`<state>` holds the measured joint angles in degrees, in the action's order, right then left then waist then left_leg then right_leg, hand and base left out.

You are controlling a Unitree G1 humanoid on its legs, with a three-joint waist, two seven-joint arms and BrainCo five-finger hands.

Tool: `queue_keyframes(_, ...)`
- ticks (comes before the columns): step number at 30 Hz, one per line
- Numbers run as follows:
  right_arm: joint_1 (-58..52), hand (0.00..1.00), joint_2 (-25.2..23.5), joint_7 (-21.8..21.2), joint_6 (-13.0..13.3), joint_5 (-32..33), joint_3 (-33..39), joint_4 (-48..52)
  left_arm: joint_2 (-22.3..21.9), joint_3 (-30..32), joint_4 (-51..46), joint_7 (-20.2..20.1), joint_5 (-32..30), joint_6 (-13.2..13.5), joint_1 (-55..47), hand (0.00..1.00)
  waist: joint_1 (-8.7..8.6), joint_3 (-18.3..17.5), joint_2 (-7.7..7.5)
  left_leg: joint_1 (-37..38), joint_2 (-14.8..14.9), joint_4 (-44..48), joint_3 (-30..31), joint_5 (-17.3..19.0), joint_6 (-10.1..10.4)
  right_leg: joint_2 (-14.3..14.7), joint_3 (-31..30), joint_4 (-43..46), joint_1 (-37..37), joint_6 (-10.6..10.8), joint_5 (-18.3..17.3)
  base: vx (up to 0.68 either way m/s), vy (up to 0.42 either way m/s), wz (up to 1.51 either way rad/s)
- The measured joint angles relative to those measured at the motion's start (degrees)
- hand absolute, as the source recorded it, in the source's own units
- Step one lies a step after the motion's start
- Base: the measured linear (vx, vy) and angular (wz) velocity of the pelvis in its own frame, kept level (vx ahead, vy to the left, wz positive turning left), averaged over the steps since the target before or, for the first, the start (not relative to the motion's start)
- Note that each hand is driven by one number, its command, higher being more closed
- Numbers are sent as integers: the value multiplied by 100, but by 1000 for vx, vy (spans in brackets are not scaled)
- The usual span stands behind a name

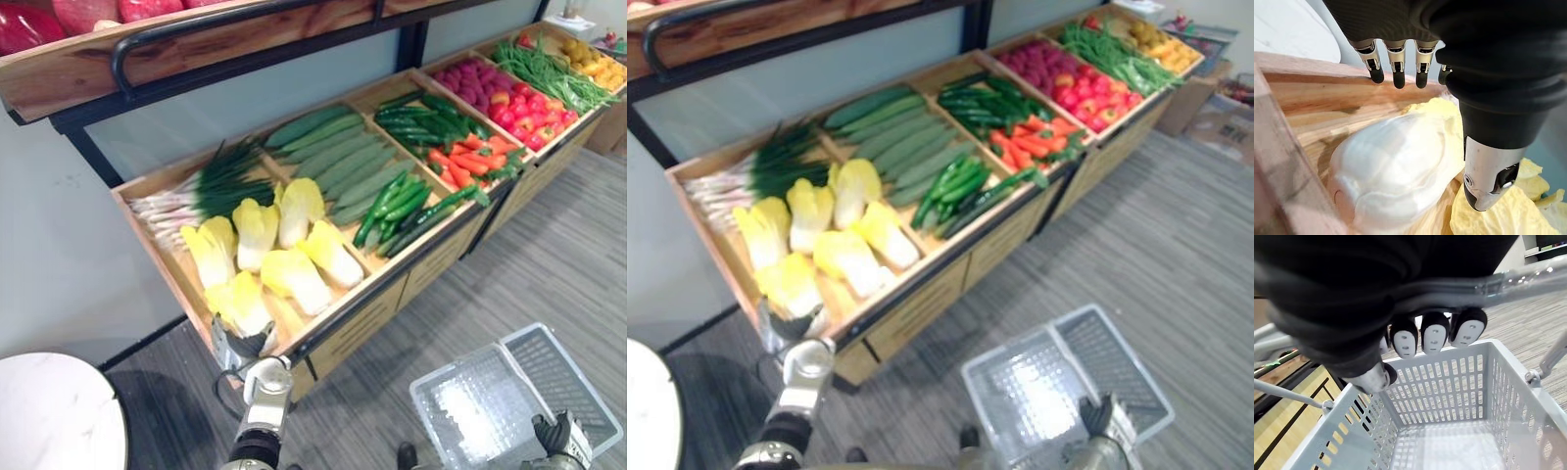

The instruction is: Pick vegetable in the basket

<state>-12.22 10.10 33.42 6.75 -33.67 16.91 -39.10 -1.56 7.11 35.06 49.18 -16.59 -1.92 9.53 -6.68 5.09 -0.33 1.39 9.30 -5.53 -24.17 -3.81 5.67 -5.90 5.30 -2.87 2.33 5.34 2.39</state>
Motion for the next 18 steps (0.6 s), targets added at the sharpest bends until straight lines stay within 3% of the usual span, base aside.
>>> queue_keyframes(3, -9, 100, 0, 1, 21, 0, -8, 0, 1, -11, 285, 5, 6, 0, 61, 0, -72, 2, -8, -25, 11, 0, -38, 12, 14, 17, -47, -1, 56, -1, 1, 30, -10, -8)
queue_keyframes(12, -18, 100, 29, 75, 109, 10, -169, 1, 176, 6, 1187, 295, 109, 11, 479, 0, -76, 14, -26, -46, 46, 1, -163, 54, 68, 64, -158, -1, 154, -16, 12, 24, -9, -7)
queue_keyframes(18, -17, 100, 137, 104, 188, 52, -388, 3, 280, 34, 1713, 468, 755, 71, 789, 0, -77, 25, -33, -47, 46, 1, -217, 78, 93, 70, -234, -3, 209, -16, 12, 8, -5, -5)
